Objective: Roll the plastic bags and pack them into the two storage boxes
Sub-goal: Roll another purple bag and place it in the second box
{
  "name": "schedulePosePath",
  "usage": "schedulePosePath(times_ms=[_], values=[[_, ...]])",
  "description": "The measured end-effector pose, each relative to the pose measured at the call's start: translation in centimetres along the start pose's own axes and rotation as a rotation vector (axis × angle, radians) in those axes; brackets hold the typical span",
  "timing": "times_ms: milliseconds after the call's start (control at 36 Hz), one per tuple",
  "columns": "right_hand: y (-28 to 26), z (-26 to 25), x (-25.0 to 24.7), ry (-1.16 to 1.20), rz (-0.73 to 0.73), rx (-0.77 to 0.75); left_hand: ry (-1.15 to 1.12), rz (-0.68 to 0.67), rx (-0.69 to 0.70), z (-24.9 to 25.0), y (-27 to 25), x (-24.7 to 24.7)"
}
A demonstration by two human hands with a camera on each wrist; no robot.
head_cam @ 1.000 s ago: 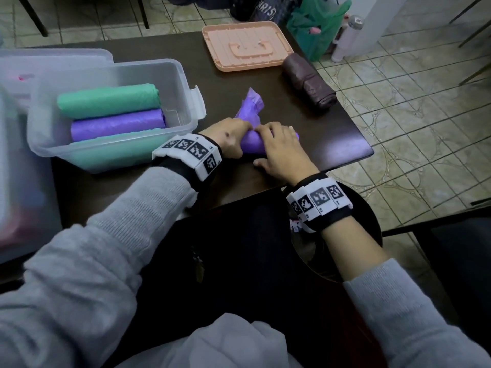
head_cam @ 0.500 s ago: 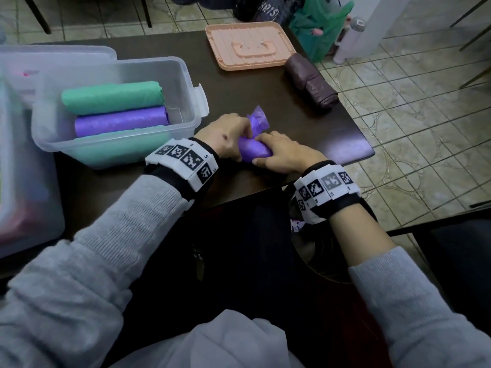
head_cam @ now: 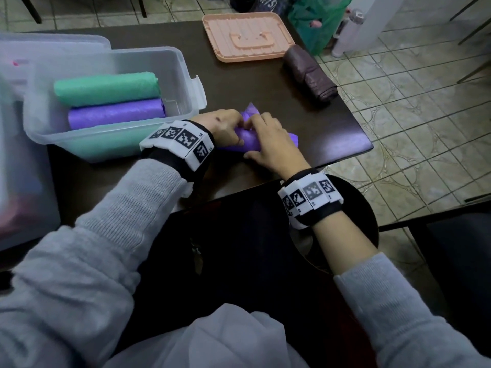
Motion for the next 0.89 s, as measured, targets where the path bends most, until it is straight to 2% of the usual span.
schedulePosePath(times_ms=[111,167,222,278,389,556,889], values=[[0.2,0.7,0.2,0.139,-0.003,-0.017,-0.111,0.032,-0.002,-0.9,0.0,0.1],[0.3,1.1,0.2,0.177,-0.033,-0.013,-0.193,0.111,-0.002,-1.4,-0.2,-0.1],[0.5,1.4,0.0,0.203,-0.064,-0.009,-0.196,0.217,-0.014,-1.7,-0.5,-0.3],[0.7,1.5,-0.2,0.195,-0.101,-0.012,-0.18,0.261,-0.035,-1.8,-0.6,-0.2],[1.3,1.7,-0.6,0.2,-0.202,-0.003,-0.213,0.255,-0.039,-1.6,-0.8,0.4],[2.1,2.5,-0.7,0.354,-0.338,0.063,-0.326,0.242,-0.05,-2.0,-0.9,0.4],[2.6,1.4,0.0,0.187,-0.451,0.099,-0.348,0.277,-0.005,-2.0,-1.5,1.1]])
Point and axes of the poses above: each hand's wrist, its own y-axis towards the middle knuckle, its own x-axis out of the palm, z = x × y, the point moved 7 cm from there along y, towards the middle knuckle, and after that the axes turned 10 degrees about -z, right-handed, at the moved point
